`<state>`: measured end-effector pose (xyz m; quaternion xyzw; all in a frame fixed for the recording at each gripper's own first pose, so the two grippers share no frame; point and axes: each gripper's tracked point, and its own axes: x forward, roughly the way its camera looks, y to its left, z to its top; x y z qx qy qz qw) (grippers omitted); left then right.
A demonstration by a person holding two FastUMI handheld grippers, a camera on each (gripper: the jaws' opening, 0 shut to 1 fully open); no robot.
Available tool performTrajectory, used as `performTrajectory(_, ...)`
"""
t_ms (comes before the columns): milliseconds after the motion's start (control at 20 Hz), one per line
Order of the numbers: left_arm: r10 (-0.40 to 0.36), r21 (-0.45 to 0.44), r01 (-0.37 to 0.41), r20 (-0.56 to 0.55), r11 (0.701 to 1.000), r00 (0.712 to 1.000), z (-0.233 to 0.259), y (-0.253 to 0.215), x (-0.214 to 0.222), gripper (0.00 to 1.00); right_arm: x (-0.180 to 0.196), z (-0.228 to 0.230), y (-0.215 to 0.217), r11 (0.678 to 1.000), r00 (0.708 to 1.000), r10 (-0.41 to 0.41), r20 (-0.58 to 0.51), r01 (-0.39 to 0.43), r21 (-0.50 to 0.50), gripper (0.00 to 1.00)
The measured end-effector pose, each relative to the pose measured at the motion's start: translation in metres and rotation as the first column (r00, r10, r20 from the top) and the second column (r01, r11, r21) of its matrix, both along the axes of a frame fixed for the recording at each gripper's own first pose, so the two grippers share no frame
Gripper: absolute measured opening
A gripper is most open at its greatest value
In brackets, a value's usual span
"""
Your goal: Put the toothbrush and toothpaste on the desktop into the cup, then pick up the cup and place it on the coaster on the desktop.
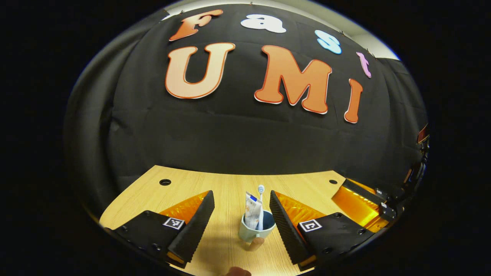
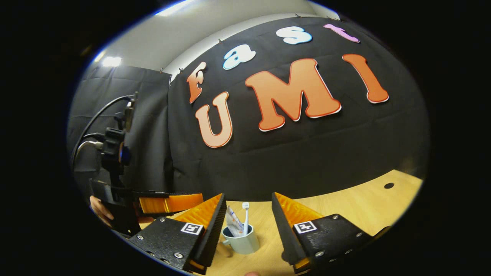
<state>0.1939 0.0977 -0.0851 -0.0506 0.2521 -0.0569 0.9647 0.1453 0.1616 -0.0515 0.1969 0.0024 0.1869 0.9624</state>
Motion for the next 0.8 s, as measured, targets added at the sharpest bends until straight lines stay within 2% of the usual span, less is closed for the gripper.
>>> performTrajectory(100,-0.053,0.053,0.058,-0.089,0.997,0.995,-0.005,-0.01,-0.002,0.92,-0.014,0.008,-0.02,1.0,1.0,-0.011,0.02,0.011,-0.025,0.8)
performTrajectory(150,-0.068,0.08,0.08,-0.139,0.994,0.988,-0.01,-0.015,-0.003,0.92,-0.02,0.011,-0.029,0.999,0.999,-0.019,0.029,0.02,-0.04,0.81)
performTrajectory(200,-0.084,0.089,0.102,-0.183,0.991,0.979,-0.015,-0.02,-0.002,0.92,-0.027,0.014,-0.039,0.998,0.999,-0.027,0.038,0.029,-0.051,0.9)
performTrajectory(250,-0.089,0.088,0.112,-0.231,0.99,0.969,-0.021,-0.024,-0.005,0.92,-0.033,0.017,-0.048,0.998,0.998,-0.034,0.046,0.036,-0.054,0.86)
performTrajectory(300,-0.094,0.078,0.12,-0.277,0.99,0.956,-0.027,-0.028,-0.005,0.93,-0.039,0.02,-0.057,0.998,0.998,-0.042,0.052,0.044,-0.055,0.88)
performTrajectory(350,-0.102,0.063,0.13,-0.327,0.99,0.94,-0.035,-0.031,-0.008,0.92,-0.045,0.023,-0.065,0.997,0.997,-0.045,0.06,0.048,-0.054,0.94)
performTrajectory(400,-0.106,0.049,0.134,-0.379,0.99,0.92,-0.044,-0.034,-0.009,0.92,-0.051,0.024,-0.073,0.997,0.997,-0.052,0.065,0.056,-0.057,0.9)
performTrajectory(550,-0.118,0.047,0.166,-0.517,0.985,0.848,-0.062,-0.037,-0.015,0.92,-0.065,0.026,-0.101,0.992,0.993,-0.081,0.081,0.088,-0.089,0.91)
performTrajectory(800,-0.137,0.035,0.217,-0.674,0.976,0.726,-0.073,-0.038,-0.023,0.93,-0.085,0.021,-0.143,0.972,0.983,-0.156,0.094,0.17,-0.164,0.91)
